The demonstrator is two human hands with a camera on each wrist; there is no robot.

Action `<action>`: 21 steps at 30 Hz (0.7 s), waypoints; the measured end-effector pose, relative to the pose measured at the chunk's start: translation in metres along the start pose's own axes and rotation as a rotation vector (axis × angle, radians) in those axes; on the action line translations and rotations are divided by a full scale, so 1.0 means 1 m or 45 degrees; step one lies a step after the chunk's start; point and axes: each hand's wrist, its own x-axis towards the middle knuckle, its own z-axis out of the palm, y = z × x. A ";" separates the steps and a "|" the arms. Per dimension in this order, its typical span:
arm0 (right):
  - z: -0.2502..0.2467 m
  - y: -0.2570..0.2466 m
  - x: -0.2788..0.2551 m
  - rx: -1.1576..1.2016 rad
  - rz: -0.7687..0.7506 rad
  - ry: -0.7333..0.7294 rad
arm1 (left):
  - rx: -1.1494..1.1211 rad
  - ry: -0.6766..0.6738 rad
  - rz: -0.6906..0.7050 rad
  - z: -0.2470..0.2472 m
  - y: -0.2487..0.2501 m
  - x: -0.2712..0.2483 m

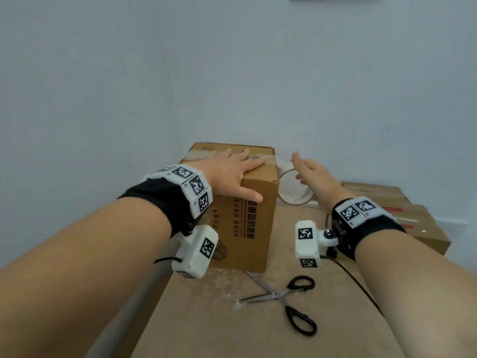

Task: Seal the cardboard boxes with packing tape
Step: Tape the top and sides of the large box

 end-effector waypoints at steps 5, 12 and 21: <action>0.004 0.003 -0.007 0.415 0.196 0.290 | 0.015 0.112 0.026 0.004 0.009 -0.007; -0.016 -0.035 -0.006 0.577 0.171 0.439 | -0.188 0.237 0.124 0.000 0.018 -0.015; -0.019 -0.118 -0.001 0.015 -0.258 0.353 | -1.022 0.575 0.189 0.017 0.018 -0.027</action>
